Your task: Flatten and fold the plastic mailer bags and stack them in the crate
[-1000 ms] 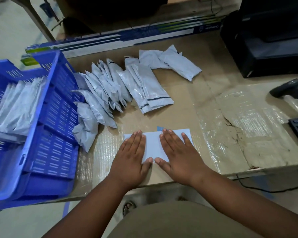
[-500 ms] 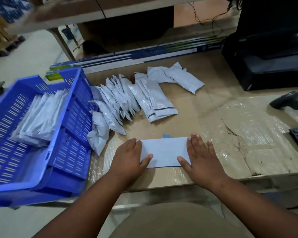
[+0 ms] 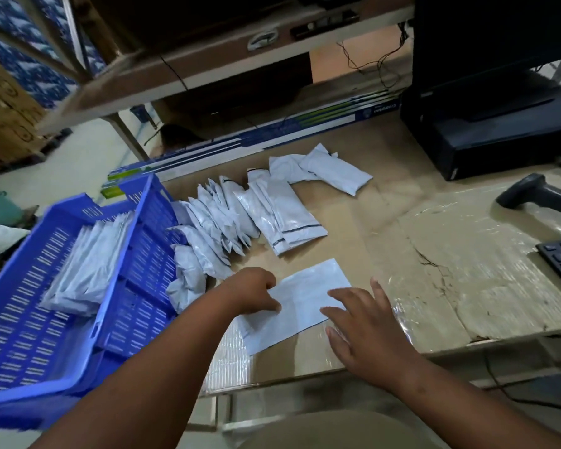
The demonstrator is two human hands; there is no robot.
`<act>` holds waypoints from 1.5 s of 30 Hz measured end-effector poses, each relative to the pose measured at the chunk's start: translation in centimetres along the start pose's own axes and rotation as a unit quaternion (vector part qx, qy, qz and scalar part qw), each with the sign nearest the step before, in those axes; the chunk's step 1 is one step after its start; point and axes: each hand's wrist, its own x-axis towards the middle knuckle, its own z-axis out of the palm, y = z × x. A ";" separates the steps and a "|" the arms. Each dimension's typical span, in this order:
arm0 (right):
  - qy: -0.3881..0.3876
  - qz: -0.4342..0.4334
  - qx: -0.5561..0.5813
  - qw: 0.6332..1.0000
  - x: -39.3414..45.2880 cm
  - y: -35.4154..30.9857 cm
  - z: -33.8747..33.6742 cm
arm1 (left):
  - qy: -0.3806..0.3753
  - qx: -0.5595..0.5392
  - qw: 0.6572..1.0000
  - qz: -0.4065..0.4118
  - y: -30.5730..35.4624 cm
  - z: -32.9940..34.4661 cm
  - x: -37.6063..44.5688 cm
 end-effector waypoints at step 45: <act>-0.072 -0.061 0.089 0.992 36.0 -27.4 6.6 | 0.293 -0.131 0.917 -0.237 -32.3 -9.2 -6.4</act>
